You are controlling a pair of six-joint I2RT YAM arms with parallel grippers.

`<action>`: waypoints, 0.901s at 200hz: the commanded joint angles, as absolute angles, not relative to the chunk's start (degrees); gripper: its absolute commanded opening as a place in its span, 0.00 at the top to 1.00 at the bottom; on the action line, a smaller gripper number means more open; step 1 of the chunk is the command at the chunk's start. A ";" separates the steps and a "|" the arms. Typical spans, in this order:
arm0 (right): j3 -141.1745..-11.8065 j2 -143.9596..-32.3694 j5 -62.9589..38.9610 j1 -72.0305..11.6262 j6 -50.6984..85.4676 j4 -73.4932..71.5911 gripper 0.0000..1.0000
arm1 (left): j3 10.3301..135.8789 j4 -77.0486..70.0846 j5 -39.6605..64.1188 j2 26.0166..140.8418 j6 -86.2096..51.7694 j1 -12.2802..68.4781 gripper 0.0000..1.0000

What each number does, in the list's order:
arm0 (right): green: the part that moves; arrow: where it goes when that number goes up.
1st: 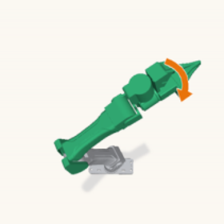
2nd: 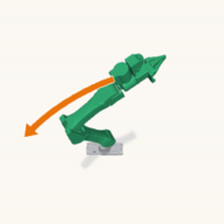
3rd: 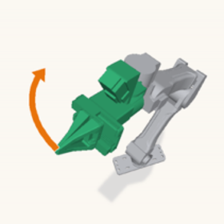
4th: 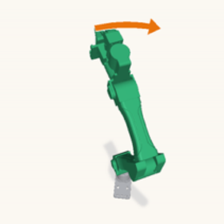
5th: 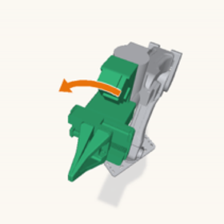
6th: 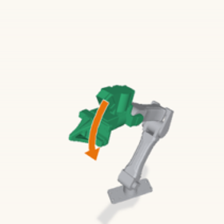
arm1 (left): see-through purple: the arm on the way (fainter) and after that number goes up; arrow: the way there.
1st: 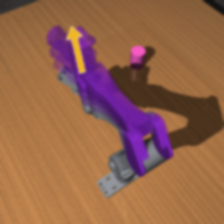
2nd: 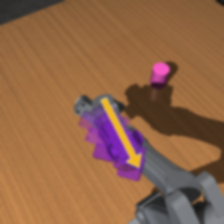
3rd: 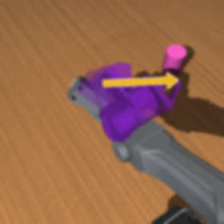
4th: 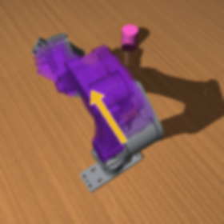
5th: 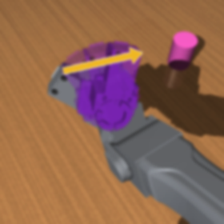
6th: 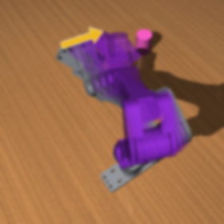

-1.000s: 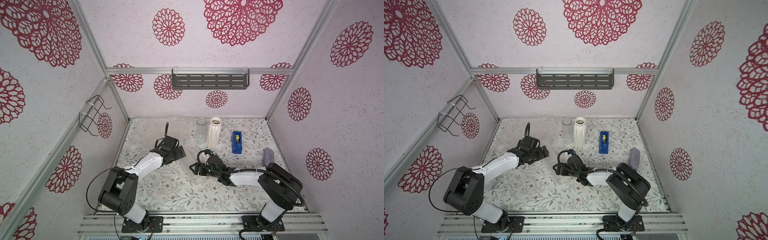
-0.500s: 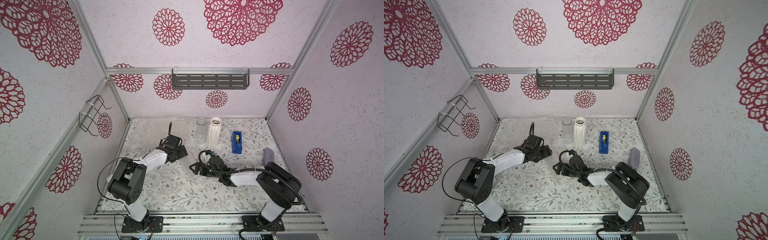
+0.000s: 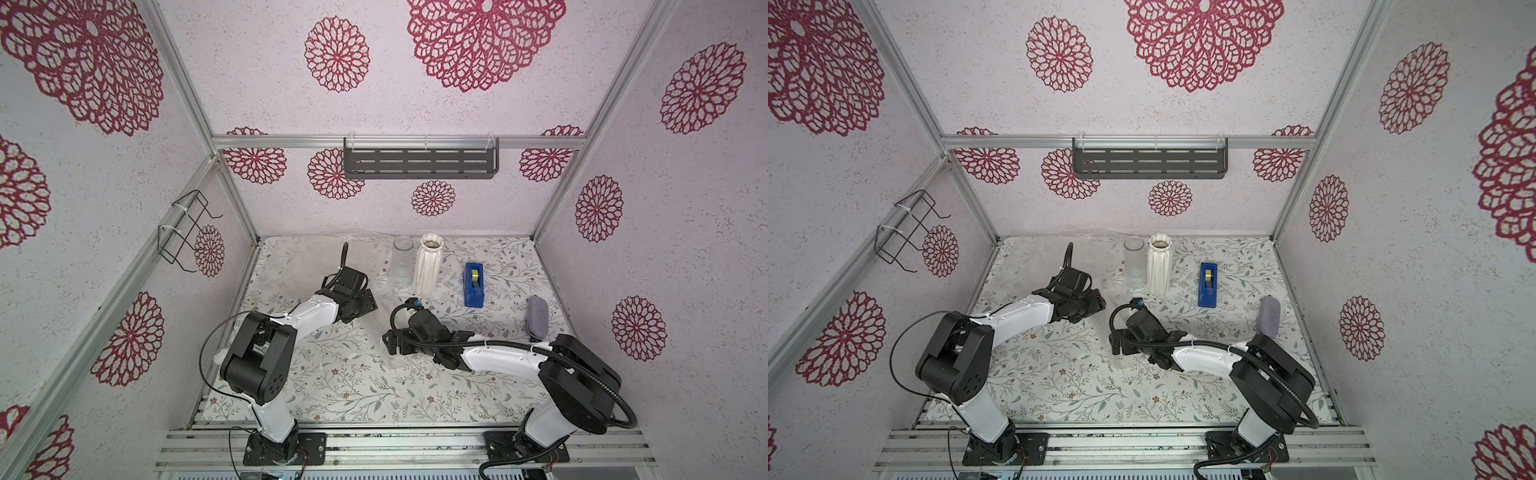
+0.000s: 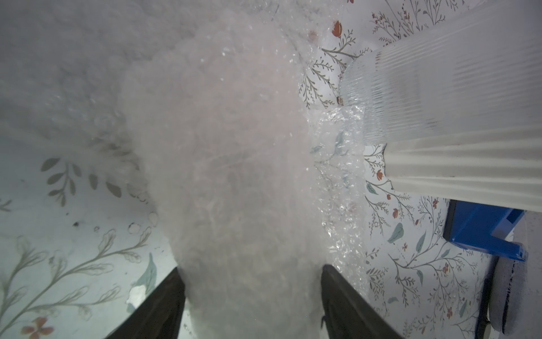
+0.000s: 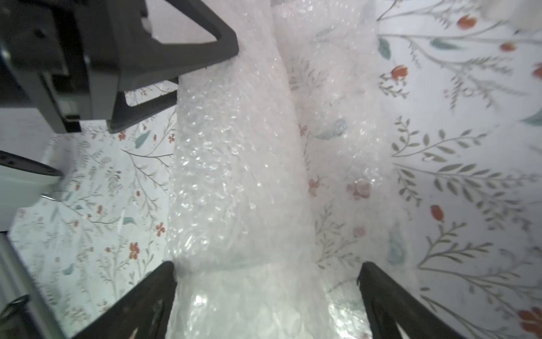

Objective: Wrap vases in bubble wrap
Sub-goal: Wrap the vase in bubble wrap.

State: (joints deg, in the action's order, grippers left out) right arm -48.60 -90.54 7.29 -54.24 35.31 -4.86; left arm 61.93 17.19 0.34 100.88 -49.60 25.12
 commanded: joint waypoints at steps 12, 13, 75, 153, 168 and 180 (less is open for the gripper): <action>-52.38 -87.37 21.03 -57.38 26.87 6.12 0.02 | 61.85 21.11 -2.50 104.02 -48.44 25.31 0.26; -52.51 -87.37 21.19 -57.52 26.75 6.14 0.02 | 61.86 21.10 -2.53 104.00 -48.48 25.31 0.26; -60.22 -94.50 22.01 -61.71 21.73 7.25 0.11 | 62.27 20.31 -1.07 105.12 -49.20 25.58 0.25; -63.03 -102.28 19.11 -61.45 22.53 8.18 0.16 | 63.40 20.34 0.74 104.53 -49.05 25.61 0.20; -61.71 -101.74 17.36 -61.01 23.82 6.95 0.19 | 63.91 20.54 0.93 103.59 -48.77 25.58 0.13; -60.07 -101.05 15.44 -60.31 25.46 5.31 0.19 | 64.39 20.89 0.84 102.33 -48.63 25.62 0.09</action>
